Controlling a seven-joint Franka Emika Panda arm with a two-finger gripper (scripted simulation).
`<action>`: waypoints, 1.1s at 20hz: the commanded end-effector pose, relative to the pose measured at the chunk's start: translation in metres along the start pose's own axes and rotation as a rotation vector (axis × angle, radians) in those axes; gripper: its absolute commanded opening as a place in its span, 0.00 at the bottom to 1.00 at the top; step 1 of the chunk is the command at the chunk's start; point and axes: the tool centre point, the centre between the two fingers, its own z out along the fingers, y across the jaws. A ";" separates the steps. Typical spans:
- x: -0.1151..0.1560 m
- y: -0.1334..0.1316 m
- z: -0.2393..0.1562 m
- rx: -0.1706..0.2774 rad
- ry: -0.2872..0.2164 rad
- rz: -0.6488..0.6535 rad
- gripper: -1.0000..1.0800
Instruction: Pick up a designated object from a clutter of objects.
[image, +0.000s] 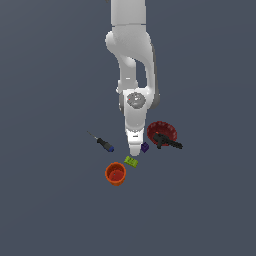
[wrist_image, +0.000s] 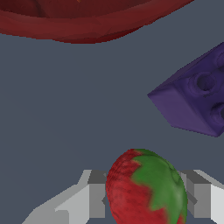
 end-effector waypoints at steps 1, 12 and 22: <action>0.000 0.000 0.001 0.000 0.000 0.000 0.00; -0.001 -0.001 -0.003 -0.001 0.000 0.000 0.00; -0.017 -0.009 -0.038 -0.001 -0.001 -0.001 0.00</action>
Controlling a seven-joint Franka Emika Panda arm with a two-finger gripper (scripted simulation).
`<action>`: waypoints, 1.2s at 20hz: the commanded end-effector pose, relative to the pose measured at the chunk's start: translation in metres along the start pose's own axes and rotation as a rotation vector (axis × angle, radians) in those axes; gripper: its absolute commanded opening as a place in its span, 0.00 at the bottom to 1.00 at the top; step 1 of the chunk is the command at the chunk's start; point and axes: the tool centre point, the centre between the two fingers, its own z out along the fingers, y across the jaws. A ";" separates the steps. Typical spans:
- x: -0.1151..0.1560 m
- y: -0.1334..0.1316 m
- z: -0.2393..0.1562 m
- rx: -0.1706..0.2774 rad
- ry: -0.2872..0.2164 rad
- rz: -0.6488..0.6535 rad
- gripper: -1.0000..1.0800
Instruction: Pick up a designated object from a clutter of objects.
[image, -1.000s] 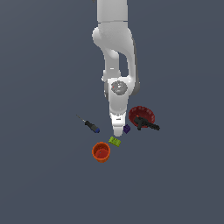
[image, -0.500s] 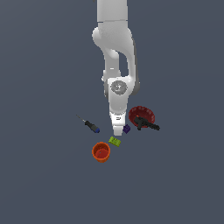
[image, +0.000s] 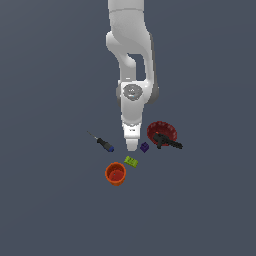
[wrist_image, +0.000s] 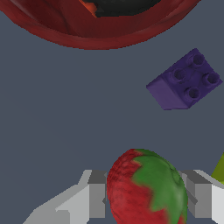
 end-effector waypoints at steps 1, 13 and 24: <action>-0.006 -0.003 -0.013 -0.001 0.000 0.000 0.00; -0.044 -0.024 -0.103 -0.001 0.003 -0.001 0.00; -0.085 -0.046 -0.199 -0.001 0.005 -0.001 0.00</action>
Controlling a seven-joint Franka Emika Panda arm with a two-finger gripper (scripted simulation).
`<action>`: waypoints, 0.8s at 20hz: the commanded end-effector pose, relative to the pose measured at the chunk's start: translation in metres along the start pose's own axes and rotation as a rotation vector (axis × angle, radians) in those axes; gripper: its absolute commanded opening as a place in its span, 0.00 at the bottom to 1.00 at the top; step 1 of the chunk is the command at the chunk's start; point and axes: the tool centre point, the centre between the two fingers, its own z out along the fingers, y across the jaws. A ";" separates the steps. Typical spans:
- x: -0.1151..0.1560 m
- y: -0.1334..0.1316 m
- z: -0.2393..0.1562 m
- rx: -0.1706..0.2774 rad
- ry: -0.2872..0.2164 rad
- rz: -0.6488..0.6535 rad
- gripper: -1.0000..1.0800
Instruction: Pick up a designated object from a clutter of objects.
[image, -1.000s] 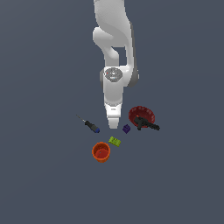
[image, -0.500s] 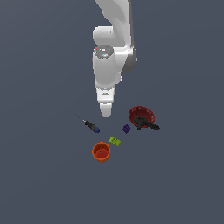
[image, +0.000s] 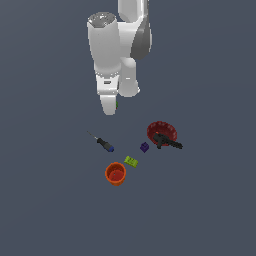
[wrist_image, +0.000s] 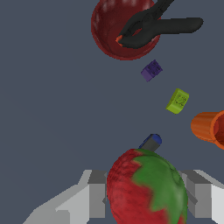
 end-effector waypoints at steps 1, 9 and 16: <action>-0.009 -0.005 -0.022 0.000 0.001 0.000 0.00; -0.038 -0.018 -0.088 0.001 -0.001 0.001 0.00; -0.055 -0.025 -0.126 0.001 -0.003 0.002 0.00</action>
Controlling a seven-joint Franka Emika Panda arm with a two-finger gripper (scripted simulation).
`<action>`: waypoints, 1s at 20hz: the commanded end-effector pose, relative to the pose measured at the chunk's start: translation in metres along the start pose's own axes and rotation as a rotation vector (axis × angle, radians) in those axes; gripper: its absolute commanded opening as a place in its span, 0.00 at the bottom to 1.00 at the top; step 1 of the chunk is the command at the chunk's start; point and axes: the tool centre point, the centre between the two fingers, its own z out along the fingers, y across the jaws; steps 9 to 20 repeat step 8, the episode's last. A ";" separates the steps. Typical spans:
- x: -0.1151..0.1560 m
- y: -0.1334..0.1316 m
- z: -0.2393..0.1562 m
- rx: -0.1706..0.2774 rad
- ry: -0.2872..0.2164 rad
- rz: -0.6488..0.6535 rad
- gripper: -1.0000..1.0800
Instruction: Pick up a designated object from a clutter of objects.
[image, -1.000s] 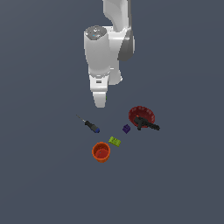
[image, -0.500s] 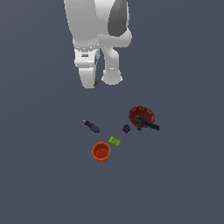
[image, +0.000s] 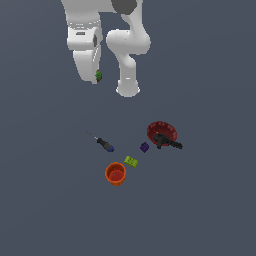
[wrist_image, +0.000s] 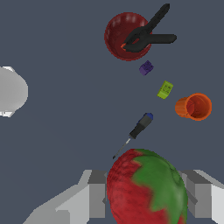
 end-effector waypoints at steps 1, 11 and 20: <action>-0.005 -0.002 -0.011 0.001 -0.001 0.000 0.00; -0.010 -0.003 -0.023 0.001 -0.001 0.000 0.00; -0.010 -0.003 -0.023 0.001 -0.001 0.000 0.00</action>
